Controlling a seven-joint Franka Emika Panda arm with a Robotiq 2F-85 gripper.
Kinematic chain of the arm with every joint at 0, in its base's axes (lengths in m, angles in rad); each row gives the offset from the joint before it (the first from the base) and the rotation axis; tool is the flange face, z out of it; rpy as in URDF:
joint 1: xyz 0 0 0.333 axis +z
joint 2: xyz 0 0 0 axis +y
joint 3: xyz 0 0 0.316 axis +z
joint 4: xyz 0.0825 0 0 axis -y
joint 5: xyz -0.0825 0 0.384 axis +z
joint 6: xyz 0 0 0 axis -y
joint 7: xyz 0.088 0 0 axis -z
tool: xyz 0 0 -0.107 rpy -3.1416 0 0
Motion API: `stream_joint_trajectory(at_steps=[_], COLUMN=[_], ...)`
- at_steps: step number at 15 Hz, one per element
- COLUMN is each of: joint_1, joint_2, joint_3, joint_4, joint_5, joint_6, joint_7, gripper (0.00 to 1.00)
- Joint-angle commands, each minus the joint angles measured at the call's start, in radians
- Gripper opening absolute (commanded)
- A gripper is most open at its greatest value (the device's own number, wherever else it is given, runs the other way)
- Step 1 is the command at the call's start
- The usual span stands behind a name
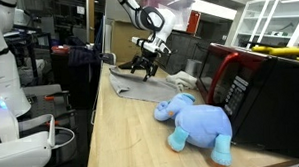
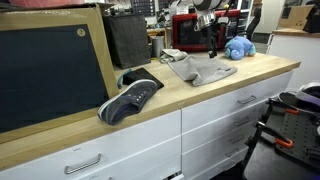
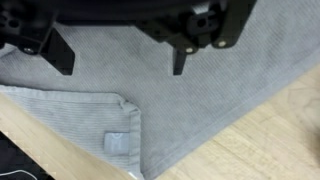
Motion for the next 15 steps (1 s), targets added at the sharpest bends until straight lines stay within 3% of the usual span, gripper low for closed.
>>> stream_joint_trajectory(at_steps=[1, 6, 11, 15], joint_1=[-0.023, -0.026, -0.048, -0.06], joint_2=[0.021, 0.053, -0.017, -0.07], joint_3=[0.022, 0.031, 0.073, 0.066], joint_4=[0.033, 0.072, -0.037, -0.105], joint_5=[-0.013, -0.028, -0.026, -0.038], joint_6=[-0.005, 0.011, 0.071, 0.016], joint_7=[0.007, -0.026, -0.269, -0.47], gripper=[1.0, 1.0, 1.0, 1.0])
